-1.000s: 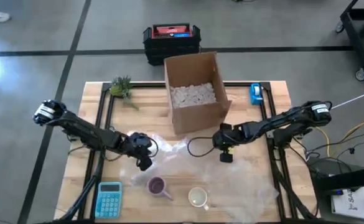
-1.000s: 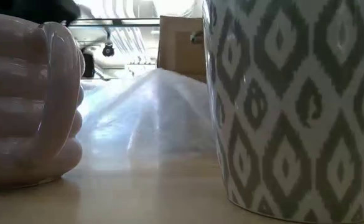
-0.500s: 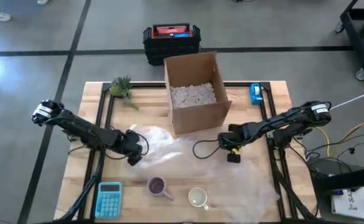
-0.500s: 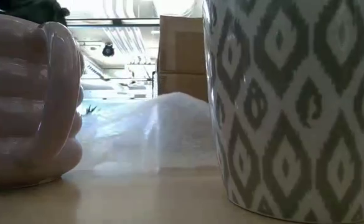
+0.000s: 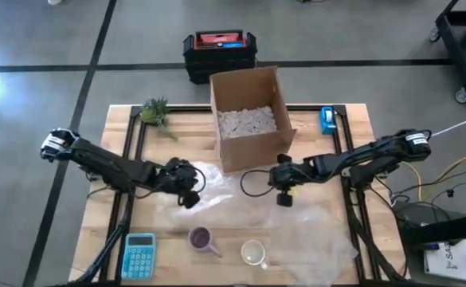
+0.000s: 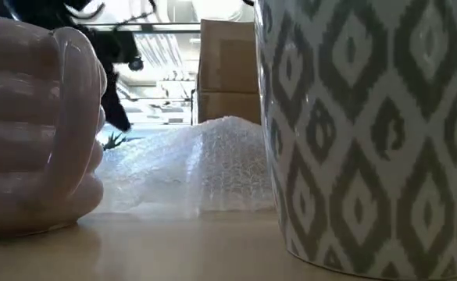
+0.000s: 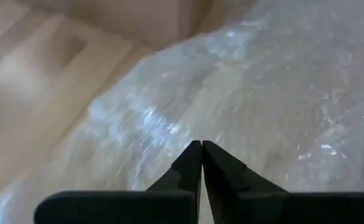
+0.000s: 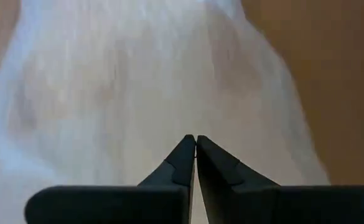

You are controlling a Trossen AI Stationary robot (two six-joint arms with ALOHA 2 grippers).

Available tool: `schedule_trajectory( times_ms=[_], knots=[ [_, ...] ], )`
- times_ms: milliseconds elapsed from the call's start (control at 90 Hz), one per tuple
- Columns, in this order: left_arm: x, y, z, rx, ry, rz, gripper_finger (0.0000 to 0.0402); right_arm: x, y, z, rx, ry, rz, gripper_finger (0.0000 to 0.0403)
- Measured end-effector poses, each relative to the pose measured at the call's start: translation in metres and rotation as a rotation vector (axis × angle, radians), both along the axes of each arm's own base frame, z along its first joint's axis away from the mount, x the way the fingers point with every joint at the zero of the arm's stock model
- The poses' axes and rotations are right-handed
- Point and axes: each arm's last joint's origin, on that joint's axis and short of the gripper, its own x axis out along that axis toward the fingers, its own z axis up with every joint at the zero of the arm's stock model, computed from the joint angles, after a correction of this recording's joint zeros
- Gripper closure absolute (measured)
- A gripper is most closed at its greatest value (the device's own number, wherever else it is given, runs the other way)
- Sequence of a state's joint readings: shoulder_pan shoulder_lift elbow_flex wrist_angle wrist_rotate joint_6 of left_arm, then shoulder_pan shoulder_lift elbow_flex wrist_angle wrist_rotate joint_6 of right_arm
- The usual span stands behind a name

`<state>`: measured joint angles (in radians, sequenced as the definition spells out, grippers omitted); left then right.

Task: Wrap mug
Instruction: Wrap the purple mug with the left bubble wrap

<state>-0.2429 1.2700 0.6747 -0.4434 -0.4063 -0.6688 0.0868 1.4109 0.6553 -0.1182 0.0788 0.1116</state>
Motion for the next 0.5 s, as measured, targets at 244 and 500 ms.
schedule_trajectory(
  times_ms=[244, 500],
  knots=[
    [-0.007, 0.006, -0.048, -0.183, 0.301, -0.066, 0.0402, -0.01, -0.002, -0.032, -0.024, 0.224, -0.031, 0.0401],
    [-0.026, 0.006, -0.053, -0.284, 0.528, 0.018, 0.0402, -0.029, -0.005, -0.02, -0.014, 0.352, -0.089, 0.0401]
  ],
)
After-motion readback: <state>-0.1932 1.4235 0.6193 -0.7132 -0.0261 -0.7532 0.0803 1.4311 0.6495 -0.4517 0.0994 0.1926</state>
